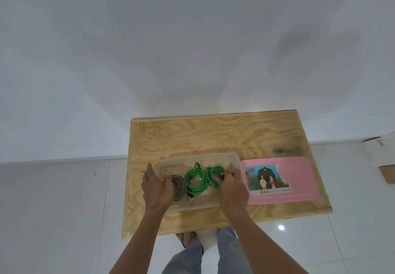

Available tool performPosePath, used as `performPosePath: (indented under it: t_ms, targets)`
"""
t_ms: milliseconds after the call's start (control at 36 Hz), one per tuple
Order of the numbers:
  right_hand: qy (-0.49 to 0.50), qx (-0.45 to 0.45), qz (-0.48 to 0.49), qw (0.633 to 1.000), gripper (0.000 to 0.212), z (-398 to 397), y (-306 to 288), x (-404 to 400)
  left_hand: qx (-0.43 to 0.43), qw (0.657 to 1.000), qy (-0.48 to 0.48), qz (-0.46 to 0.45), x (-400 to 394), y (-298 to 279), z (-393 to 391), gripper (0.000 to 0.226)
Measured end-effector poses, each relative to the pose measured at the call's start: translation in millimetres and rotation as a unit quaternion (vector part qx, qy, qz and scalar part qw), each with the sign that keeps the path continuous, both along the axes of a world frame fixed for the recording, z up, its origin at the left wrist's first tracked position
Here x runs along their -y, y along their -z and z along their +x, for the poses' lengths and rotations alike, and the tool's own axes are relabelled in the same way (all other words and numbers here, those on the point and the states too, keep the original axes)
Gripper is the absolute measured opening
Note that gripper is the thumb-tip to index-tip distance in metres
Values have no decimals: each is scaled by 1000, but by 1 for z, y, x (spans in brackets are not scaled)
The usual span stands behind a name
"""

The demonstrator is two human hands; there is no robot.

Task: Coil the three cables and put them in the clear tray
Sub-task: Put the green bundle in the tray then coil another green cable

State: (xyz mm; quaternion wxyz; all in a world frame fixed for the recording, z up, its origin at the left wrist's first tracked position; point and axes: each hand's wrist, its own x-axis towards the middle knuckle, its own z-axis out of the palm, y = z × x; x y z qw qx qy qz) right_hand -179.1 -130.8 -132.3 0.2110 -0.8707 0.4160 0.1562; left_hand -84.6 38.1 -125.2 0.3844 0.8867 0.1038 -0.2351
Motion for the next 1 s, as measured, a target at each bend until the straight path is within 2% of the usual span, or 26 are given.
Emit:
performPosePath:
  t_ms: [167,278,361,472,750,917,1000]
  targets:
    - [4,25,2,1000,26,-1,8,5,-5,1000,2,-4,1,-2,0,75]
    - [19,24,22,999,40,-1,9,4,-2,1000,9,-5,1,-2,-1,76]
    - [-28,-3,15,999,53,2,7,4,0,1000,14,-4,1,-2,-1,77]
    - [-31,0,26,999,58,5,4,5,-4,1000,12,-4,1,-3,-1,78]
    - [-45,32,72,996,36,0,-3,9,-1,1000,25,5,1,-6,-1,80]
    - [-66,-12,61,996,57,-6,-10,12,-6,1000,24,4,1,-8,0,80]
    - [-75,-27,42,996,50,-8,-12,12,-7,1000,21,4,0,-9,1,79]
